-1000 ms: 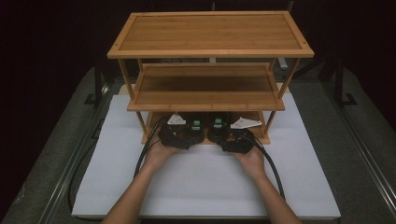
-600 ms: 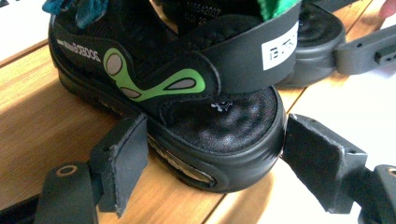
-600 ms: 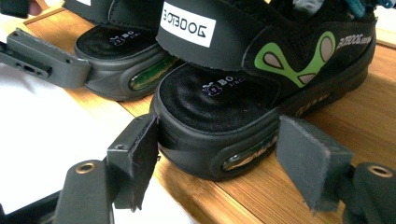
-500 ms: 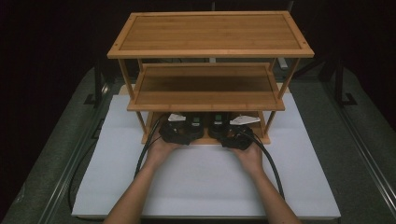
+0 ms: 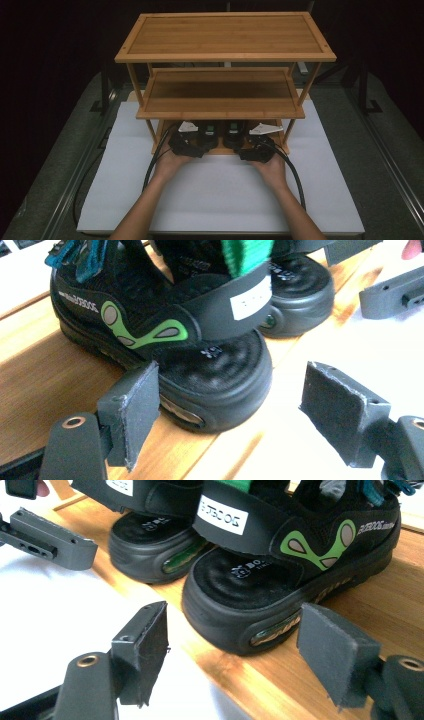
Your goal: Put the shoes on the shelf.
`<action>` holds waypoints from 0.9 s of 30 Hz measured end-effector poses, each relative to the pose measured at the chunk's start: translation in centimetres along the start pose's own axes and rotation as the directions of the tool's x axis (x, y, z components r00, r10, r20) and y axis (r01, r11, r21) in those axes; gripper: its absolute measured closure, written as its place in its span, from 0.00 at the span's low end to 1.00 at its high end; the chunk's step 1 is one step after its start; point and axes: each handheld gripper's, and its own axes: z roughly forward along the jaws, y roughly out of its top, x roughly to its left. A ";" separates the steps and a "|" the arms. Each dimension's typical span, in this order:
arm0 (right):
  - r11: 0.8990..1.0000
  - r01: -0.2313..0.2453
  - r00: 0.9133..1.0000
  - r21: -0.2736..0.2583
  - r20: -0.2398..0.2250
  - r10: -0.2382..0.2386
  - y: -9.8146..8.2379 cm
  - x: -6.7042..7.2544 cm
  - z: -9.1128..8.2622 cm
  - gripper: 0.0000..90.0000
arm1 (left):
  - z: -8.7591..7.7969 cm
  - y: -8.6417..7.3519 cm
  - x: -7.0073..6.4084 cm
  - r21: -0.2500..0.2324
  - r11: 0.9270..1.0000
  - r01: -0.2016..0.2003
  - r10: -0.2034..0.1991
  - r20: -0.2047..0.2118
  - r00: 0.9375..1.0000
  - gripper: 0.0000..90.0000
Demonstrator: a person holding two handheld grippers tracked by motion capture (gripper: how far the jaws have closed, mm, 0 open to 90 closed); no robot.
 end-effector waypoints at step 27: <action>0.999 -0.036 0.999 0.012 0.013 0.036 -3.5 -1.7 -7.4 0.15 | -6.3 -4.6 -1.3 0.014 1.000 -0.020 0.021 -0.046 0.999 0.13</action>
